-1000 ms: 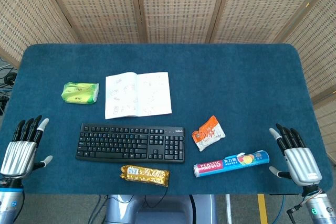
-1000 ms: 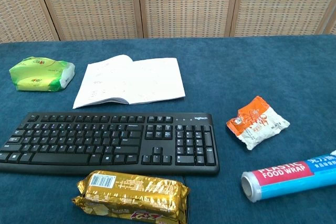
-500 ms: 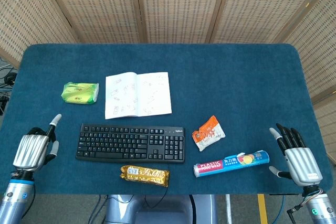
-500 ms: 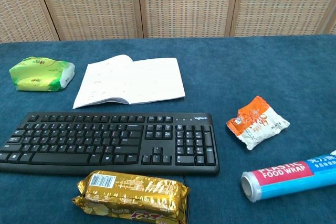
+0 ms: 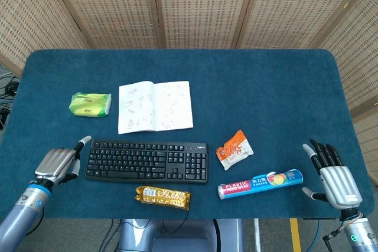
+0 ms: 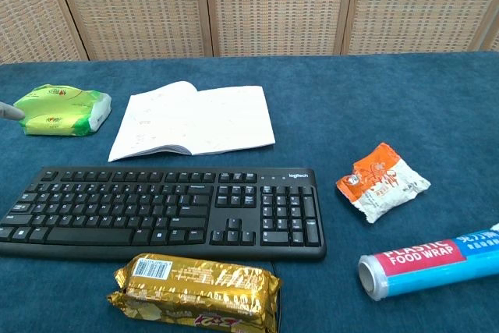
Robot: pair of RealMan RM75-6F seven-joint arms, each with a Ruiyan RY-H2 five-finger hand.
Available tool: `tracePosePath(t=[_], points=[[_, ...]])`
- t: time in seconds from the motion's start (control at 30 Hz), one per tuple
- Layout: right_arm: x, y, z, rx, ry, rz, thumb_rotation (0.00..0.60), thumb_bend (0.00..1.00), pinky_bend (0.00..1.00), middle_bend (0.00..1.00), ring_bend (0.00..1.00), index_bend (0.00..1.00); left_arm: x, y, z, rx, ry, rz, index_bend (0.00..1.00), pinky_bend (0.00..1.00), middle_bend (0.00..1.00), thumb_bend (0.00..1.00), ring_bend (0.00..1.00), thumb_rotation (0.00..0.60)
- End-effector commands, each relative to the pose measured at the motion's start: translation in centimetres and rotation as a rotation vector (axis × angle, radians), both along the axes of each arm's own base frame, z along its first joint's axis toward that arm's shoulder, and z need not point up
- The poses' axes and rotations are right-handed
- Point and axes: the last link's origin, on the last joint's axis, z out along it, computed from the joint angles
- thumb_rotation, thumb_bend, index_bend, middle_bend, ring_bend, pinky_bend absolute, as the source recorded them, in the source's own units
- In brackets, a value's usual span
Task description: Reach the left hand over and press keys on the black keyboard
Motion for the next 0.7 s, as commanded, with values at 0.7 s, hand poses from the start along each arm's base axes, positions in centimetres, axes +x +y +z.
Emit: tracePosePath(t=[0.7], points=[[-0.1, -0.1, 0.5, -0.012, -0.018, -0.002, 0.6, 0.05, 0.0, 0.0, 0.0, 0.0, 3.8, 3.7, -4.3, -0.335, 0.156, 0.137, 0.0, 0.38, 0.61, 0.79, 0.63, 0.6]])
